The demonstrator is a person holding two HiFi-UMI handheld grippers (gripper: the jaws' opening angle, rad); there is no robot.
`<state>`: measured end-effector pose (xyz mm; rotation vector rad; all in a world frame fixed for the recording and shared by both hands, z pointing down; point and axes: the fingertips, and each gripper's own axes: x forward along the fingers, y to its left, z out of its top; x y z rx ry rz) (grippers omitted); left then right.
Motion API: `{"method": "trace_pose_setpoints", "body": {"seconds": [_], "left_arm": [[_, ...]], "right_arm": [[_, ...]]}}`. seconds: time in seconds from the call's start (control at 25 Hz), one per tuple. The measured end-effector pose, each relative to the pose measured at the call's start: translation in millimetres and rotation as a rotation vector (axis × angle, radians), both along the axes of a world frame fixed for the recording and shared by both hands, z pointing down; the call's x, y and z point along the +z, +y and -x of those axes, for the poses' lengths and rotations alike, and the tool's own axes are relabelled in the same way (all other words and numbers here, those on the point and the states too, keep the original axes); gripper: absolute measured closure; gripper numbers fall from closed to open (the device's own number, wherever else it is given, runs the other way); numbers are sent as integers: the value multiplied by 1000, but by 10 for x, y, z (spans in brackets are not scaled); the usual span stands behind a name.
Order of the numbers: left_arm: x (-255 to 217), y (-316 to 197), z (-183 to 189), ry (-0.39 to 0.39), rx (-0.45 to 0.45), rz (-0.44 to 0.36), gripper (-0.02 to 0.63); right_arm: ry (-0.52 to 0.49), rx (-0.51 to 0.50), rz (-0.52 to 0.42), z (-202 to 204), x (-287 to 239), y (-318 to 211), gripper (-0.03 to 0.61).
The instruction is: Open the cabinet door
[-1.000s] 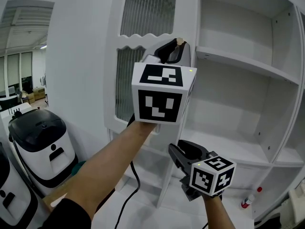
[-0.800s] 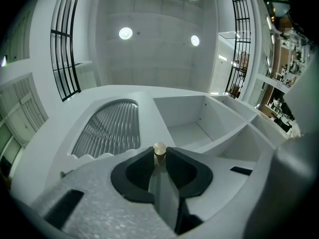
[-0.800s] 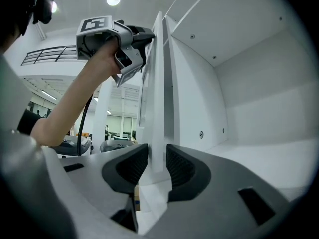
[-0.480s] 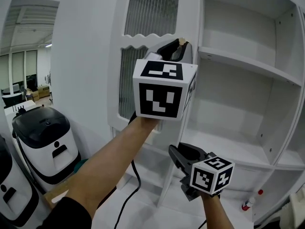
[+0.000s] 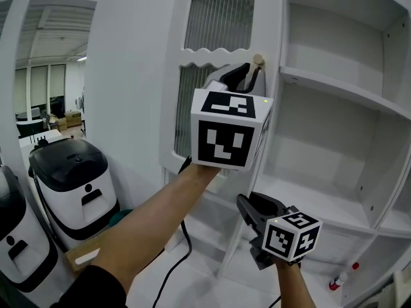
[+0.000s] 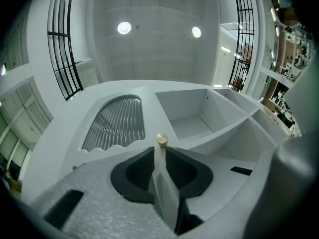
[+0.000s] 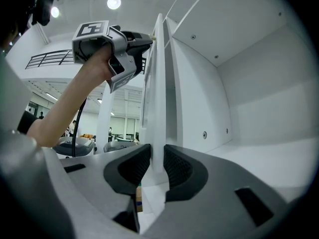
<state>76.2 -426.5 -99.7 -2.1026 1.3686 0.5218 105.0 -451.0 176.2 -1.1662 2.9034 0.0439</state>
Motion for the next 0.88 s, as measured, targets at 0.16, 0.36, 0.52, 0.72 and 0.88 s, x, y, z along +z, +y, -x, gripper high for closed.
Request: {"method": "trace_pose_setpoints", "body": {"seconds": [0.16, 0.36, 0.52, 0.72, 0.88], "left_arm": [[137, 1, 76, -3, -26, 22, 535], [329, 7, 167, -12, -65, 59, 535], [528, 14, 207, -23, -95, 90, 535], [835, 32, 231, -30, -126, 142, 535], [1080, 66, 277, -26, -148, 186, 535]], "right_arm": [[-3, 1, 7, -1, -4, -1, 488], [-7, 3, 9, 7, -8, 6, 488], [-8, 8, 6, 10, -14, 24, 489], [-7, 3, 5, 25, -7, 83, 491], [-12, 1, 11, 31, 2, 127, 492]]}}
